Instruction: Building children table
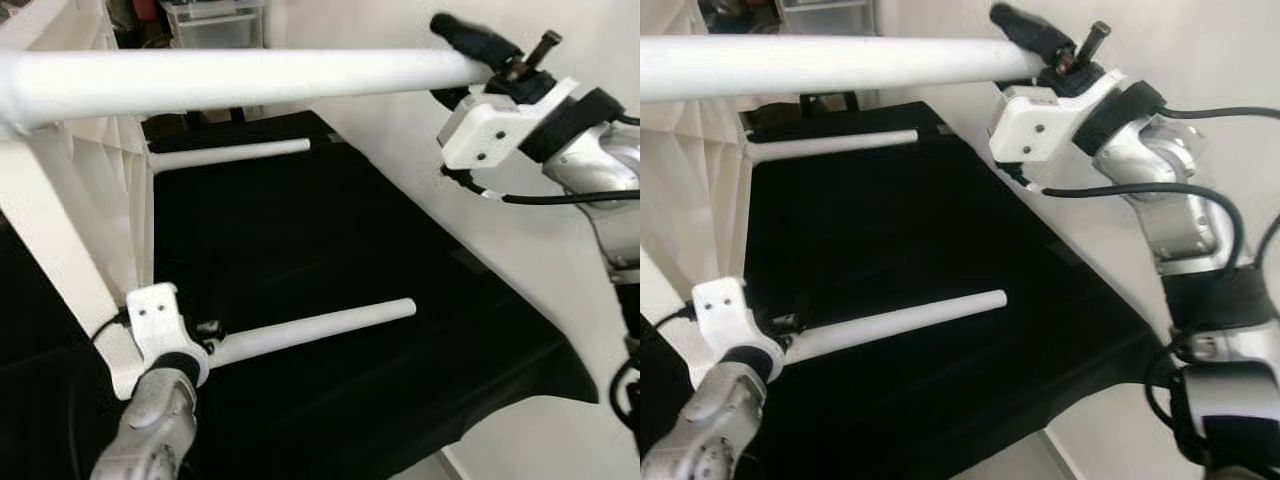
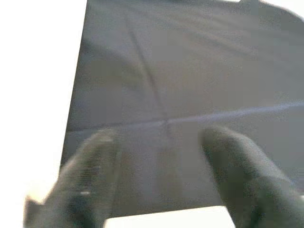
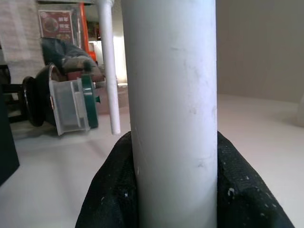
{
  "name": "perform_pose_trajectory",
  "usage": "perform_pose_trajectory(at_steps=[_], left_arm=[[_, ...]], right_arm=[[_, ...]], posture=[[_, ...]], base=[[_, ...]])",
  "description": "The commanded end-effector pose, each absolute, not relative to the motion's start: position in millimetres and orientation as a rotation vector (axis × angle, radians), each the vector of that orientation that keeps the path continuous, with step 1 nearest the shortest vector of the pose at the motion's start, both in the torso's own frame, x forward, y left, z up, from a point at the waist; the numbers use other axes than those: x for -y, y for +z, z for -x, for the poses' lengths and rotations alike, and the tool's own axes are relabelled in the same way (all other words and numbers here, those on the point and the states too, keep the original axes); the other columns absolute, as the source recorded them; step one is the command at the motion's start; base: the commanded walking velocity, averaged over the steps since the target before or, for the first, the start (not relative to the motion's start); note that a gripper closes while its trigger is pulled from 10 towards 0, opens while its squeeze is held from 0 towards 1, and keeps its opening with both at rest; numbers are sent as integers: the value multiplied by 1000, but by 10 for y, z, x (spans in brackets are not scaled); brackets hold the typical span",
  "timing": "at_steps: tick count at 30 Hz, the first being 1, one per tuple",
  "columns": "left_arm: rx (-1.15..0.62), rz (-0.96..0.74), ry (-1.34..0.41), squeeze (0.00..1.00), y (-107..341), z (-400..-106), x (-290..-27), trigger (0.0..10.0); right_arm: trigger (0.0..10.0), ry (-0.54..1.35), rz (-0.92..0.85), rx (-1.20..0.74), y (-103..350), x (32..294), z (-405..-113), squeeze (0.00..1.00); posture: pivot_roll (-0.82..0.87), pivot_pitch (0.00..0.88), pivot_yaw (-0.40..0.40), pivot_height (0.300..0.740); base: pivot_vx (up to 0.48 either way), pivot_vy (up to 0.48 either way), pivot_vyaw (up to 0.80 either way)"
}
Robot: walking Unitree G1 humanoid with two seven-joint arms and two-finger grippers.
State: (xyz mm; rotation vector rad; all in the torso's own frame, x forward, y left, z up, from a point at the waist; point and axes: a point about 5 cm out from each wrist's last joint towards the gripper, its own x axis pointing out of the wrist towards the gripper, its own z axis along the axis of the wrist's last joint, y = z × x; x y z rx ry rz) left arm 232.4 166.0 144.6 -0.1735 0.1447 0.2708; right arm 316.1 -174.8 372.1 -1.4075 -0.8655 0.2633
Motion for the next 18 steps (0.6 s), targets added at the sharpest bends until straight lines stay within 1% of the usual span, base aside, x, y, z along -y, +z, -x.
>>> perform_pose_trajectory(at_steps=[1,3,6,8,10,12,13,14,16,18], left_arm=[[-156,151,332,0,1455,-2256,-1680,0],[-161,131,339,0,1463,-2232,-1670,0],[-167,71,331,0,1498,-2193,-1587,0],[-167,71,331,0,1498,-2193,-1587,0],[-155,5,296,0,1550,-2206,-1500,0],[-122,-112,246,0,1629,-2237,-1419,0],[-122,-112,246,0,1629,-2237,-1419,0],[-113,-150,234,0,1650,-2243,-1399,0],[-113,-150,234,0,1650,-2243,-1399,0],[-104,-201,239,0,1696,-2210,-1376,0]], right_arm=[[0,298,1415,800,3605,1756,-3241,0],[0,295,1415,788,3598,1770,-3258,0],[0,285,1416,749,3570,1806,-3311,0],[0,285,1416,749,3570,1806,-3311,0],[0,288,1416,739,3557,1805,-3326,0],[0,292,1410,729,3531,1795,-3342,0],[0,292,1410,729,3531,1795,-3342,0],[0,296,1408,720,3516,1792,-3351,0],[0,296,1408,720,3516,1792,-3351,0],[0,304,1402,704,3480,1785,-3379,0]], posture=[[-141,68,-67,740],[-136,65,-69,740],[-133,64,-70,740],[-133,64,-70,740],[-128,64,-71,740],[-126,64,-72,740],[-126,64,-72,740],[-122,66,-70,740],[-122,66,-70,740],[-114,68,-68,740]], base=[[0,0,0],[0,0,0],[0,0,0],[0,0,0],[0,0,0],[0,0,0],[0,0,0],[0,0,0],[0,0,0],[0,0,0]])
